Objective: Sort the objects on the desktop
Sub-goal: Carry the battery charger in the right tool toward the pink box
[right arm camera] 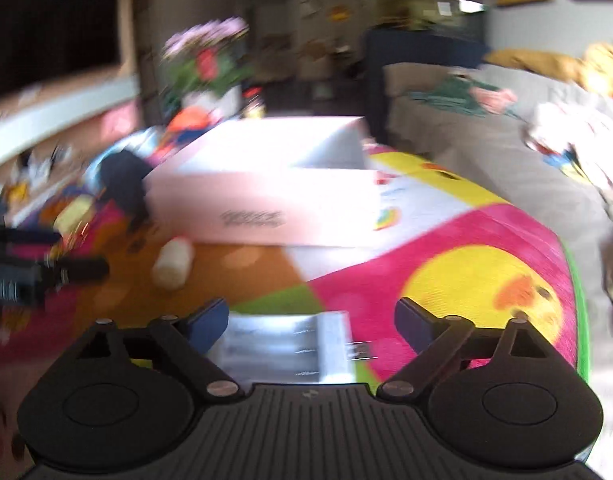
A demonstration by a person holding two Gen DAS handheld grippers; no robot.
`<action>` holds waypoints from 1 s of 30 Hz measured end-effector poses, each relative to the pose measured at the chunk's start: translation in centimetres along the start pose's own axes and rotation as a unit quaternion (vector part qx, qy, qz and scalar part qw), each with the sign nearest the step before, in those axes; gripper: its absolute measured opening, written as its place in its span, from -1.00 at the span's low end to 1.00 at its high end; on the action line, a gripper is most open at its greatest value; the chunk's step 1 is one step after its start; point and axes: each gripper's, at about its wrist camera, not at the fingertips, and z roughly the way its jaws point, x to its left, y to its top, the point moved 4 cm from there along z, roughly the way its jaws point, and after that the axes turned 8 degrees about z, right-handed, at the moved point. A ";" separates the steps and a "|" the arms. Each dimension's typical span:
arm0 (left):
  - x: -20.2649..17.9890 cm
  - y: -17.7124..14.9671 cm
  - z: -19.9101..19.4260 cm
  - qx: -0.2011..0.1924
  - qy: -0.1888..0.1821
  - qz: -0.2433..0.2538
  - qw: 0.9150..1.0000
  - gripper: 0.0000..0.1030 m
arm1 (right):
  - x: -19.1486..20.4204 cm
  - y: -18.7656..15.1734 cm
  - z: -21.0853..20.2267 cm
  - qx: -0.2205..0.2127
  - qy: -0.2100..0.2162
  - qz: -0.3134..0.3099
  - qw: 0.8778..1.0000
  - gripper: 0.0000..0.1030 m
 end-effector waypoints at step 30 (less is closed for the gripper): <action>-3.4 2.0 6.8 0.023 -0.149 0.074 0.986 0.94 | -2.3 0.6 0.7 -0.023 0.020 0.107 0.994 1.00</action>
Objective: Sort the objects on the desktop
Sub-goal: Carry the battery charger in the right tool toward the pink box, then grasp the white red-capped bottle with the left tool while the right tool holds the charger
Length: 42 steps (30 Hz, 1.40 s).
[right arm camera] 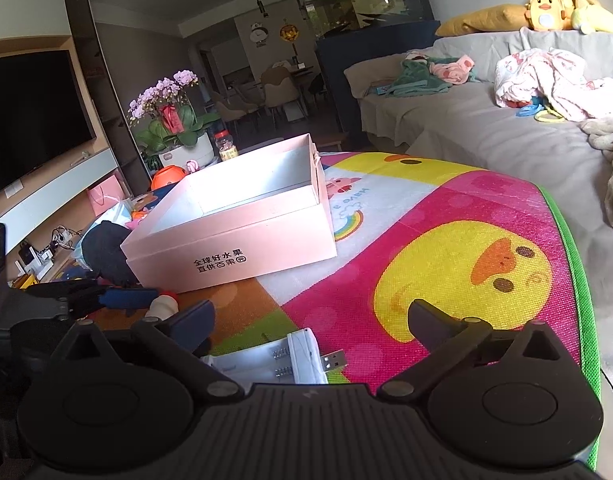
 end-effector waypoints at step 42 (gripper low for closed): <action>-2.2 -3.5 -6.3 0.005 0.088 -0.013 0.996 -0.07 | 2.6 -1.2 -0.6 0.064 0.033 -0.146 0.987 1.00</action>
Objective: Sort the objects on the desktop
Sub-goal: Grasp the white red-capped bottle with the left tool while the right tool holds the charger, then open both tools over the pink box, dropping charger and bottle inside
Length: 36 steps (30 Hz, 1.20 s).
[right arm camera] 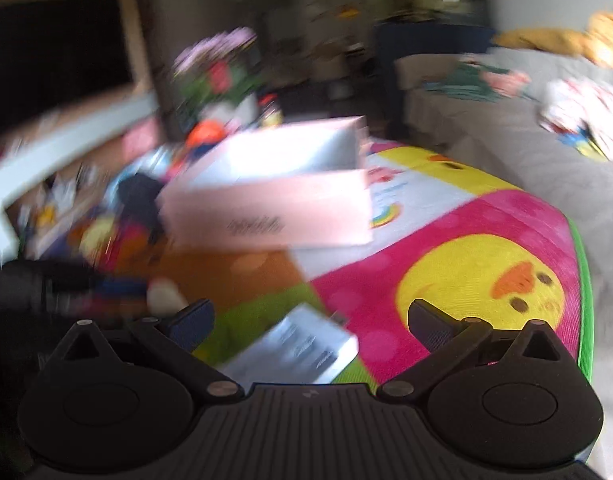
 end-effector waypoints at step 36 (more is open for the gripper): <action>7.6 6.1 -1.3 -0.080 0.132 -0.050 0.987 0.94 | 1.8 18.3 5.8 -0.025 0.067 0.022 0.997 0.85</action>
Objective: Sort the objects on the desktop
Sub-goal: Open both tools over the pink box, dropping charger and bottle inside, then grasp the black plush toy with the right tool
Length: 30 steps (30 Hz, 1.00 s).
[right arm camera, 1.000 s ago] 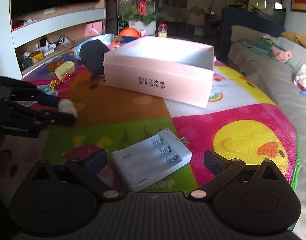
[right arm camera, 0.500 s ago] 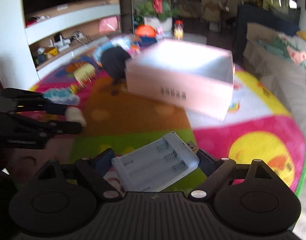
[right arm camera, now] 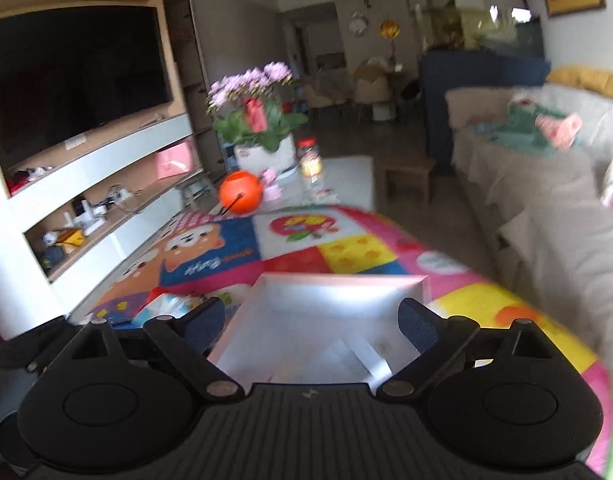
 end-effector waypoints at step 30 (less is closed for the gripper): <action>7.1 -11.4 -3.9 0.107 0.106 -0.074 0.986 1.00 | 18.0 -7.5 7.8 0.056 0.051 -0.223 0.972 0.94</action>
